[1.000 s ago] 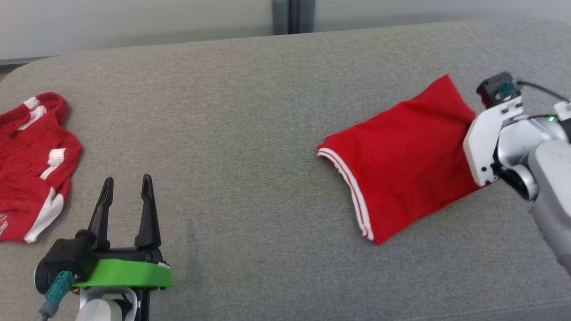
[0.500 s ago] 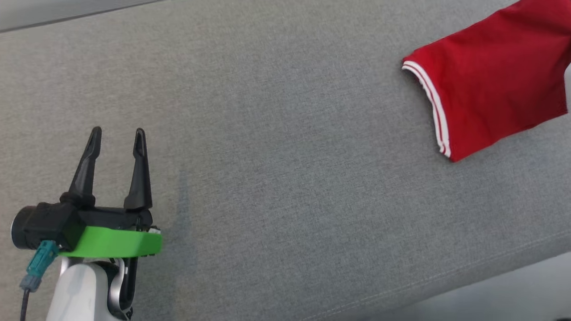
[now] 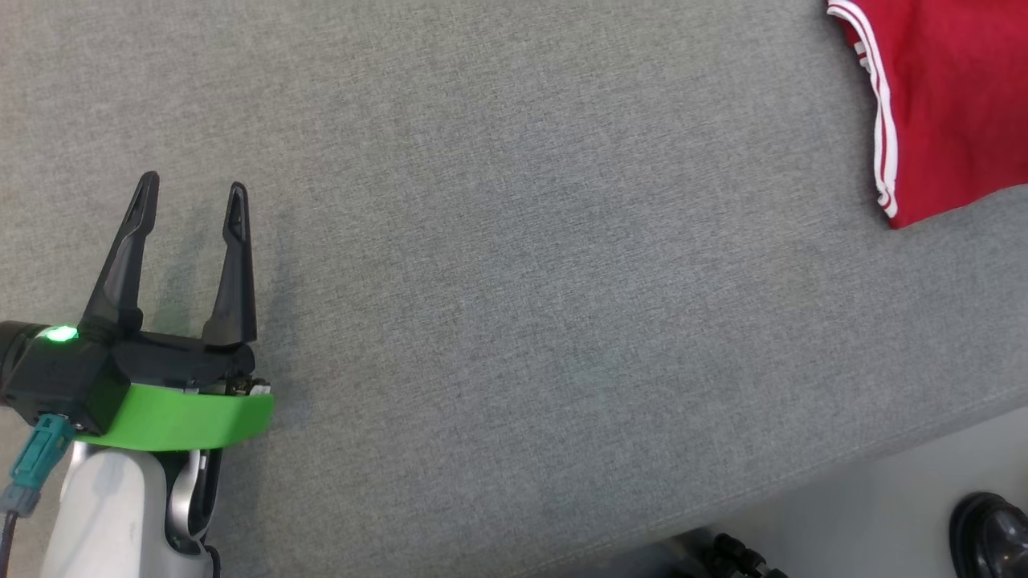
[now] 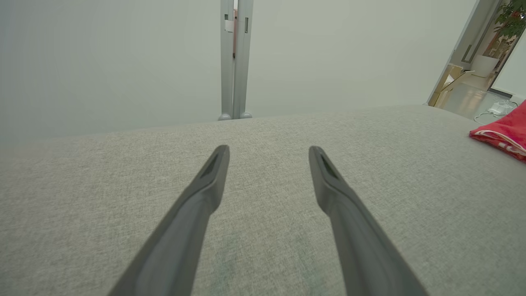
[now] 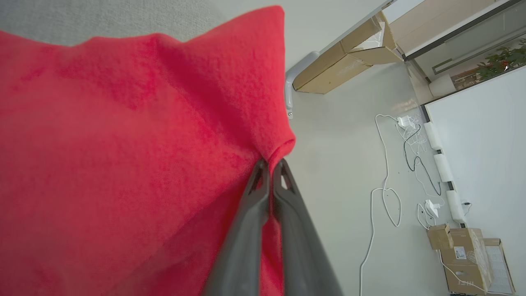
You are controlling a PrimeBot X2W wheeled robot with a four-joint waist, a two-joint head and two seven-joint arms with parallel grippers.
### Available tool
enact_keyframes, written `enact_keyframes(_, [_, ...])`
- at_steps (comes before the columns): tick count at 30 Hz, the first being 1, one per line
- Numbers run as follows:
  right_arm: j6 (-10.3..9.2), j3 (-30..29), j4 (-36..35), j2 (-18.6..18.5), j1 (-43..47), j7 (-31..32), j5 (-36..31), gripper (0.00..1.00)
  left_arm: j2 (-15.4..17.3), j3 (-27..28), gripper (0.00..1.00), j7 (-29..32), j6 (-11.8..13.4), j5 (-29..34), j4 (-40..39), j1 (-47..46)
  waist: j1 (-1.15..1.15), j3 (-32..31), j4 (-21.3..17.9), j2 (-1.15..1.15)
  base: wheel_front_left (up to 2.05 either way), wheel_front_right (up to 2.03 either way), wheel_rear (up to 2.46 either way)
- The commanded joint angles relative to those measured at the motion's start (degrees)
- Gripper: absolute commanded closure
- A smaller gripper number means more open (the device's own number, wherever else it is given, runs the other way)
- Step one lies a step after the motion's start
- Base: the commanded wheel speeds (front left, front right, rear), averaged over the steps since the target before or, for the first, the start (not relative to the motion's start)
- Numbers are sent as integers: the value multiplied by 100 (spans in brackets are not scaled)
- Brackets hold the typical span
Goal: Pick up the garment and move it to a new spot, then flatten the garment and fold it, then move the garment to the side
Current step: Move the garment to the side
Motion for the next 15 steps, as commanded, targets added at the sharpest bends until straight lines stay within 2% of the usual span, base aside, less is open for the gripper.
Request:
enact_keyframes(1, [-12, -86, 62, 42, -80, -133, -145, 100, 67, 9, 0, 18, 19, 24, -70, -84, -1, 122, 116, 0, 0, 0, 0])
enact_keyframes(2, [-12, -141, 113, 77, -94, -208, -238, 76, 80, 17, 0, 36, 29, 17, -101, -79, -1, 127, 139, 0, 0, 0, 0])
enact_keyframes(3, [-12, -189, 132, 84, -111, -292, -343, 61, 87, 18, 0, 37, 29, 10, -120, -70, -1, 123, 159, 0, 0, 0, 0])
enact_keyframes(4, [-12, -232, 152, 95, -127, -394, -467, 0, 82, 17, 0, 42, 37, -10, -140, -57, -1, 109, 185, 0, 0, 0, 0])
enact_keyframes(10, [-12, -509, 181, 200, -99, -828, -1051, 0, 0, -42, 0, 0, 74, -84, -44, 54, -1, -135, 362, 0, 0, 0, 0])
enact_keyframes(15, [-12, -574, 220, 329, 71, -1051, -1133, 0, -110, -48, 0, -63, 86, -162, 157, 165, -1, -519, 516, 0, 0, 0, 0])
